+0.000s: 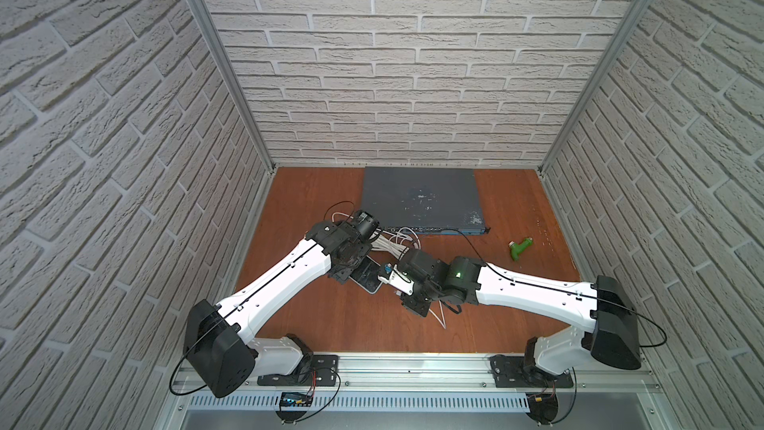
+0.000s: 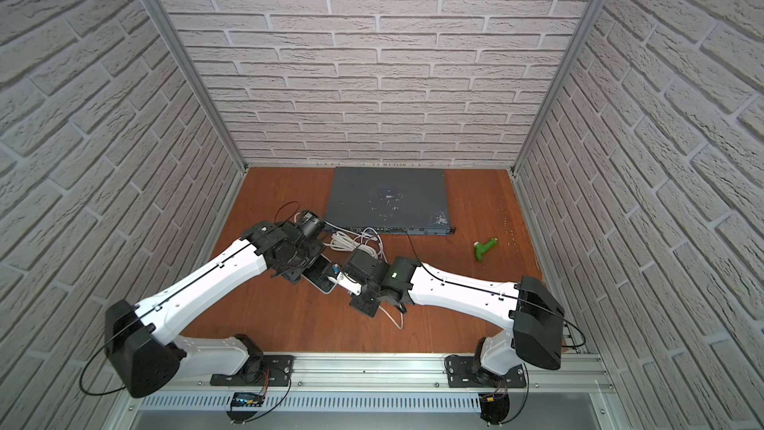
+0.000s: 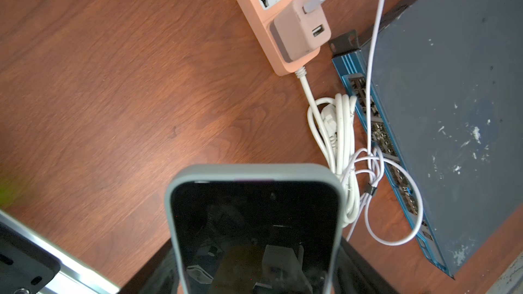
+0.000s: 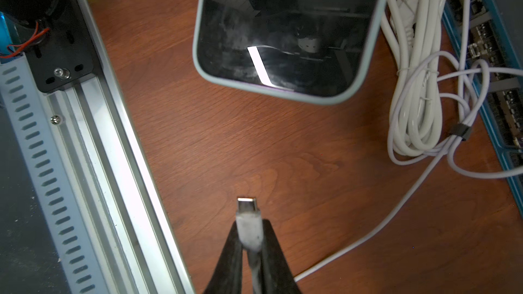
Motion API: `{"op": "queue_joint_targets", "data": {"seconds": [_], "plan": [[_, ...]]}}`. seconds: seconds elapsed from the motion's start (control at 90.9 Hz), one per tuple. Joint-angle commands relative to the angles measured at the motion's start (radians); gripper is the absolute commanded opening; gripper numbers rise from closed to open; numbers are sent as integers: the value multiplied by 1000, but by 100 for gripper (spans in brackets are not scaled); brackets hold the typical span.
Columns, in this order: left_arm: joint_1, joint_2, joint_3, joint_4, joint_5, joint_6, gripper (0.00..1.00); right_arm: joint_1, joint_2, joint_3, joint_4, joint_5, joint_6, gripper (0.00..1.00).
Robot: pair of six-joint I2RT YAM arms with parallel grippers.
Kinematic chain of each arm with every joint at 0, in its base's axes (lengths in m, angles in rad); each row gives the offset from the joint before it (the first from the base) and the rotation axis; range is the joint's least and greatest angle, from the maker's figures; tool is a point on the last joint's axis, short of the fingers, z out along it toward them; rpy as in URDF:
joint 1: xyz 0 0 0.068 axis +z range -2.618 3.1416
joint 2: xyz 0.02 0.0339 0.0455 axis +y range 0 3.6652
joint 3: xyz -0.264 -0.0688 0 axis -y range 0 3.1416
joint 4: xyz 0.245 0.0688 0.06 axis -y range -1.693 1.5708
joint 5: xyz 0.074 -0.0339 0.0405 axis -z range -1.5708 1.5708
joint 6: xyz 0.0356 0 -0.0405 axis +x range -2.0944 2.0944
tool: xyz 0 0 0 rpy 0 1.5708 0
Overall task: Plug the charging cable into the phone
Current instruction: Place the phone at the center of the board.
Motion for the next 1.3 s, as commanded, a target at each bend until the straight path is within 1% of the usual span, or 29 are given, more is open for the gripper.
{"op": "queue_joint_targets", "data": {"seconds": [0.0,0.154,0.374,0.506,0.627,0.715,0.869,1.287], "plan": [[0,-19,-25,21,25,-32,0,19,16,23,56,51,-27,3],[-1,-24,-37,25,32,-36,0,22,49,43,70,49,-30,3],[-7,-43,-50,14,9,-47,0,30,85,59,64,51,-33,3],[-12,-43,-112,8,6,-92,0,30,51,7,63,54,-18,3],[-12,-31,-200,54,19,-137,0,30,-14,-71,84,56,10,3],[-13,-1,-229,90,28,-149,0,29,-40,-104,85,59,16,3],[-15,71,-220,121,36,-151,0,29,-50,-112,78,65,21,3],[-36,306,-215,276,153,-170,0,17,-82,-140,87,71,12,3]]}}
